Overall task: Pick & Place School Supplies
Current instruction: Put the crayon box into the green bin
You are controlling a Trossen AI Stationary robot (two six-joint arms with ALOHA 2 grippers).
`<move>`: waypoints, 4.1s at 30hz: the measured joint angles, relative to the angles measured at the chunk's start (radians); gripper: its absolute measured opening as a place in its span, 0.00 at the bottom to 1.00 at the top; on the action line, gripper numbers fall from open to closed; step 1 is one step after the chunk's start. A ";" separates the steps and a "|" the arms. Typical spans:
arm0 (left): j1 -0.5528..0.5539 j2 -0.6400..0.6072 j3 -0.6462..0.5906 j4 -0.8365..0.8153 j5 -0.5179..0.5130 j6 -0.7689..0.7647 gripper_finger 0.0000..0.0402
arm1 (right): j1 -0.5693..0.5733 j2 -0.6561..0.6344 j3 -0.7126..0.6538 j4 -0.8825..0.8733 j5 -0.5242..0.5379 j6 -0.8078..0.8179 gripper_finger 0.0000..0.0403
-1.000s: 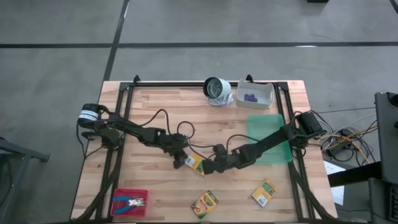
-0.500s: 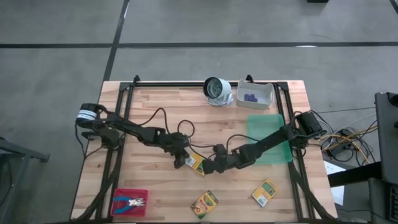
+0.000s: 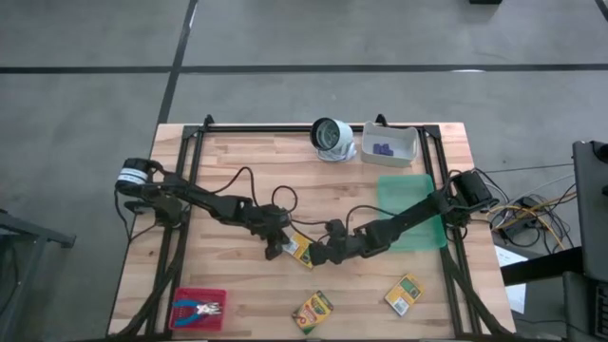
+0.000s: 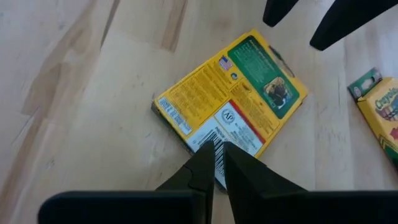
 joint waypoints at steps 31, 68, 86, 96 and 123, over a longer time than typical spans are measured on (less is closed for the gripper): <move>-0.005 0.042 0.005 -0.007 -0.004 -0.004 0.09 | 0.000 0.000 0.000 -0.001 -0.010 -0.004 0.53; -0.004 0.042 0.001 -0.027 -0.011 -0.003 0.09 | 0.003 0.095 -0.008 0.183 -0.084 0.015 0.52; -0.005 0.043 0.001 -0.026 -0.018 -0.003 0.09 | 0.002 0.137 0.001 0.211 -0.081 0.006 0.33; -0.005 0.043 0.001 -0.025 -0.019 0.011 0.09 | 0.003 0.138 0.010 0.209 -0.063 -0.048 0.21; -0.004 0.033 0.002 -0.008 -0.008 0.015 0.09 | 0.003 0.139 0.011 0.214 -0.059 -0.072 0.03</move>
